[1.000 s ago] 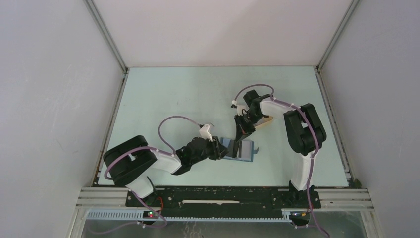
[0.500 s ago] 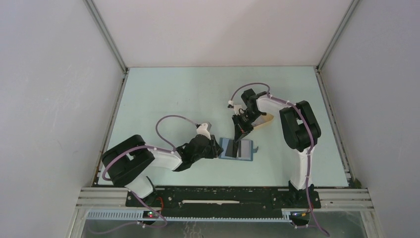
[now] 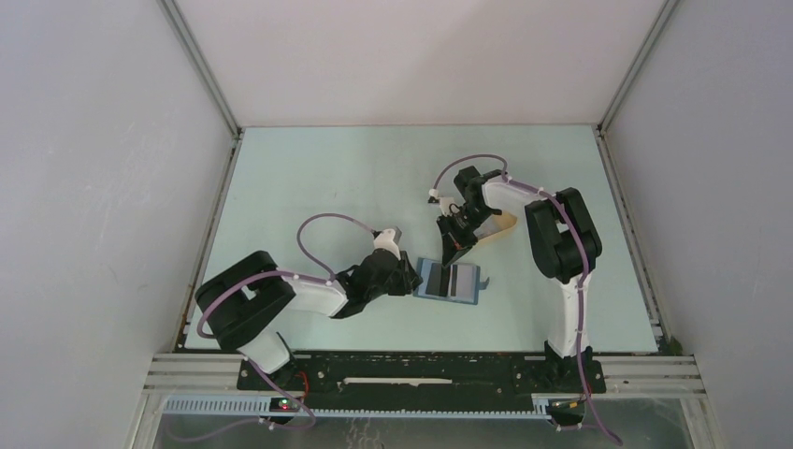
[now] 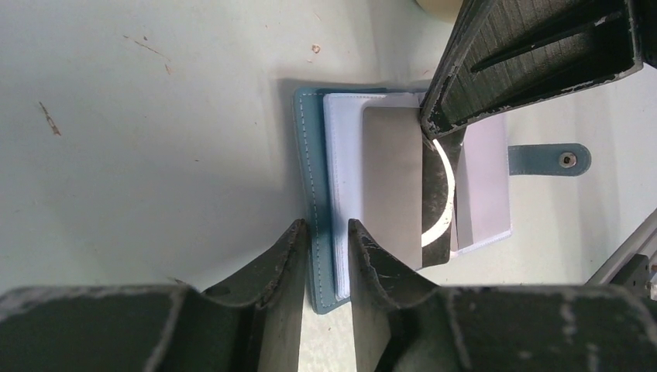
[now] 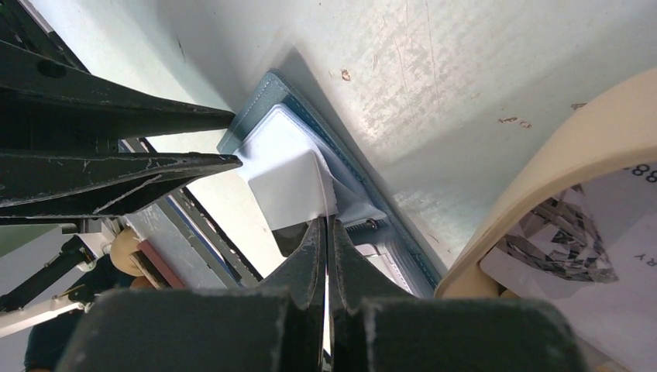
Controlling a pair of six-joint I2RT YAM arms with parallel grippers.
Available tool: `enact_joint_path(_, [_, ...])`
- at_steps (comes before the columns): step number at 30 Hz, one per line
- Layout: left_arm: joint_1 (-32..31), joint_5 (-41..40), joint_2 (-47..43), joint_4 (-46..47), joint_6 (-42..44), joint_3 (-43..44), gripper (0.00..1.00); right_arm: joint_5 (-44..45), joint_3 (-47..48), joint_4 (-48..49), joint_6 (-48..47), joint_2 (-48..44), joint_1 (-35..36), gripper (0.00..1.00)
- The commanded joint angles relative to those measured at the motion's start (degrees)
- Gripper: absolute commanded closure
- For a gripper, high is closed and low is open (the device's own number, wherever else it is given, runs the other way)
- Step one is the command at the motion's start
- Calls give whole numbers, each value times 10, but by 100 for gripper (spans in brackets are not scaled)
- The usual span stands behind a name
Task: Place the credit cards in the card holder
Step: Insert the credit card into the card holder.
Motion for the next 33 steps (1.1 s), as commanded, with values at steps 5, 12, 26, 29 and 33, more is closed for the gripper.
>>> enact_joint_path(5, [0, 29, -51, 40, 22, -20, 66, 13, 9, 22, 12, 14, 1, 100])
enact_joint_path(12, [-17, 89, -89, 60, 42, -6, 63, 8, 8, 20, 14, 14, -5, 98])
enact_joint_path(26, [-71, 102, 55, 78, 16, 131, 63, 5, 7, 20, 17, 19, -5, 96])
enact_joint_path(29, [-75, 83, 81, 48, 18, 157, 63, 4, 7, 20, 17, 20, -5, 96])
enact_joint_path(33, [-77, 45, 102, 7, 24, 175, 62, 4, 7, 20, 16, 19, -5, 95])
